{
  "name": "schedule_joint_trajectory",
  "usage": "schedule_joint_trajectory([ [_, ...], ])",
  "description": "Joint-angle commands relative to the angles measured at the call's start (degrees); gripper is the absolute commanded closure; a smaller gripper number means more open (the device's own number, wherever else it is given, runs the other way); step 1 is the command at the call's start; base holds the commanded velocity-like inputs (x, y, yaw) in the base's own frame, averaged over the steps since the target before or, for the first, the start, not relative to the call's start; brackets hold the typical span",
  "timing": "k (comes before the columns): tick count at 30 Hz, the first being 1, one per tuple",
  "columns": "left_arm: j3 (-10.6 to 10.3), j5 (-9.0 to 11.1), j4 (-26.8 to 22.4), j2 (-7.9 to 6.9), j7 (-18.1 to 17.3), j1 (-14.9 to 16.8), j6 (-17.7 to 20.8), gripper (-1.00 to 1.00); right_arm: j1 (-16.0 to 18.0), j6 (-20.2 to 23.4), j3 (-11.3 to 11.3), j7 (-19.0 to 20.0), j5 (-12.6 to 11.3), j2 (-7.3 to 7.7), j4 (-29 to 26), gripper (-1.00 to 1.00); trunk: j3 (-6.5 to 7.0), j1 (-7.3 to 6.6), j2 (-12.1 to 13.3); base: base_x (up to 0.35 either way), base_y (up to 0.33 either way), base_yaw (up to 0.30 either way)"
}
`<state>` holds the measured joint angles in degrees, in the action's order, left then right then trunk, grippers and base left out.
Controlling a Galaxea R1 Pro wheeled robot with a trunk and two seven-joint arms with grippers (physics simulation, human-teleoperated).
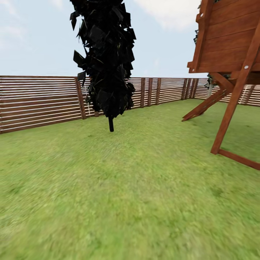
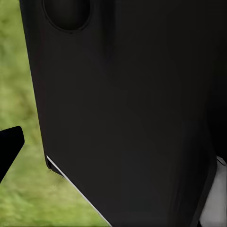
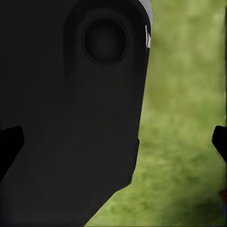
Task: Take the three Easter eggs out of the wicker basket on the lawn in the garden, then place them on the lawn next to a single tree (choose any tree) so that all three eggs are next to the same tree and none are left in the basket.
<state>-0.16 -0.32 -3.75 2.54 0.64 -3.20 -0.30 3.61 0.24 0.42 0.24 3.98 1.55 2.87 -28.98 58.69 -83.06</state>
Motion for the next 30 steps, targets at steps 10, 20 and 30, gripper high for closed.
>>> schedule_joint_trajectory([
  [10,-0.01,-0.03,-0.12,0.01,0.07,-0.02,-0.04,-1.0,0.08,-0.05,0.02,0.11,0.42,0.04,0.11,-1.0,-0.04,0.04,-0.02,0.336,0.0,0.174],
  [20,-0.01,-0.06,-0.12,0.08,0.07,0.0,0.01,-1.0,0.08,-0.06,0.02,0.11,0.42,0.04,0.11,-1.0,-0.04,0.04,-0.02,0.336,0.0,0.005],
  [30,-0.01,-0.12,-0.12,0.1,0.07,-0.04,0.03,-1.0,0.08,0.02,0.02,0.11,0.42,0.04,0.11,-1.0,-0.04,0.04,-0.02,0.336,0.0,0.0],
])
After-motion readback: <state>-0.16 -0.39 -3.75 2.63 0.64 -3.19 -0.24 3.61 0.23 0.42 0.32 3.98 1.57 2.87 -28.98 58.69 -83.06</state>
